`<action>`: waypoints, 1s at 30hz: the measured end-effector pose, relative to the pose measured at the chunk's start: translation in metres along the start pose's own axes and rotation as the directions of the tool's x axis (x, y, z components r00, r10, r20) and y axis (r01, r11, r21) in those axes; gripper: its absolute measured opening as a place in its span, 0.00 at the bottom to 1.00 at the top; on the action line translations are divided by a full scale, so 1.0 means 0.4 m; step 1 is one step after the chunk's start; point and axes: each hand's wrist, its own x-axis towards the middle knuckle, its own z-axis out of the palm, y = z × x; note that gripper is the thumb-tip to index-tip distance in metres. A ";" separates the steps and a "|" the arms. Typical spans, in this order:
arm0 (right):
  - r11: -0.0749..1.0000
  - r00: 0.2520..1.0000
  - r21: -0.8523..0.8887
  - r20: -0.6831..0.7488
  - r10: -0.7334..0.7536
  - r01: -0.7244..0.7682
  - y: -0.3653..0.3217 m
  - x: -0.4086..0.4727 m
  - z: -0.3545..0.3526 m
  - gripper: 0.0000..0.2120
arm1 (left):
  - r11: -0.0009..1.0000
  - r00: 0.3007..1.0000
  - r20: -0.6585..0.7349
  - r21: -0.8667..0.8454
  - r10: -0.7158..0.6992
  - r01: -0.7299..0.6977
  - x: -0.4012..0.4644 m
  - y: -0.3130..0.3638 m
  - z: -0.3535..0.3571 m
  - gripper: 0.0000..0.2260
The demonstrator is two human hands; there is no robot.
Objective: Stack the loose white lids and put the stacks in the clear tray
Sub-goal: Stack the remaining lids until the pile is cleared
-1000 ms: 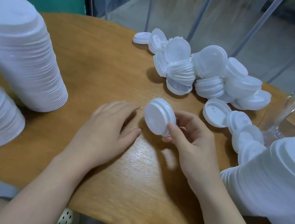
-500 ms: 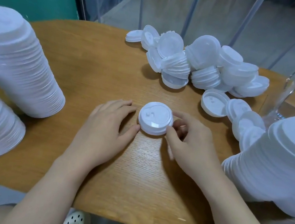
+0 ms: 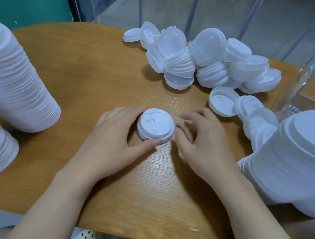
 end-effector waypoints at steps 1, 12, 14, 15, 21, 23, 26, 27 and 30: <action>0.997 0.997 -0.076 -0.077 0.001 -0.007 0.007 0.003 0.001 0.17 | 1.000 1.000 -0.010 -0.004 -0.002 0.002 0.003 -0.002 0.001 0.35; 0.906 0.976 -0.392 -0.199 0.088 -0.162 0.033 0.020 0.012 0.21 | 0.993 0.996 -0.062 -0.109 -0.057 0.050 -0.007 -0.002 0.002 0.35; 0.913 0.976 -0.380 -0.206 0.070 -0.146 0.028 0.023 0.010 0.17 | 0.996 0.998 -0.045 -0.085 -0.042 0.038 -0.008 -0.005 0.003 0.40; 0.921 0.976 -0.368 -0.213 0.053 -0.130 0.028 0.024 0.011 0.14 | 0.997 0.999 -0.044 -0.078 -0.018 0.014 -0.008 -0.008 0.004 0.39; 0.972 0.972 -0.233 -0.231 -0.036 -0.019 0.033 0.028 0.016 0.05 | 0.997 0.997 -0.064 -0.069 0.031 -0.036 0.000 -0.021 0.008 0.35; 0.986 0.964 -0.163 -0.259 -0.064 0.022 0.029 0.024 0.011 0.05 | 0.996 0.997 -0.065 -0.073 0.036 -0.041 -0.001 -0.021 0.009 0.35; 0.996 0.962 0.081 -0.271 -0.002 0.025 0.007 0.011 -0.005 0.07 | 0.995 0.997 -0.062 -0.086 0.038 -0.043 0.002 -0.021 0.009 0.34; 0.984 0.964 0.177 -0.263 0.043 0.005 -0.002 0.006 -0.010 0.08 | 0.995 0.998 -0.062 -0.095 0.033 -0.039 0.004 -0.022 0.009 0.33; 0.936 0.959 0.350 -0.257 0.122 -0.025 -0.021 -0.013 -0.021 0.12 | 0.993 0.997 -0.072 -0.112 0.032 -0.040 0.003 -0.023 0.007 0.31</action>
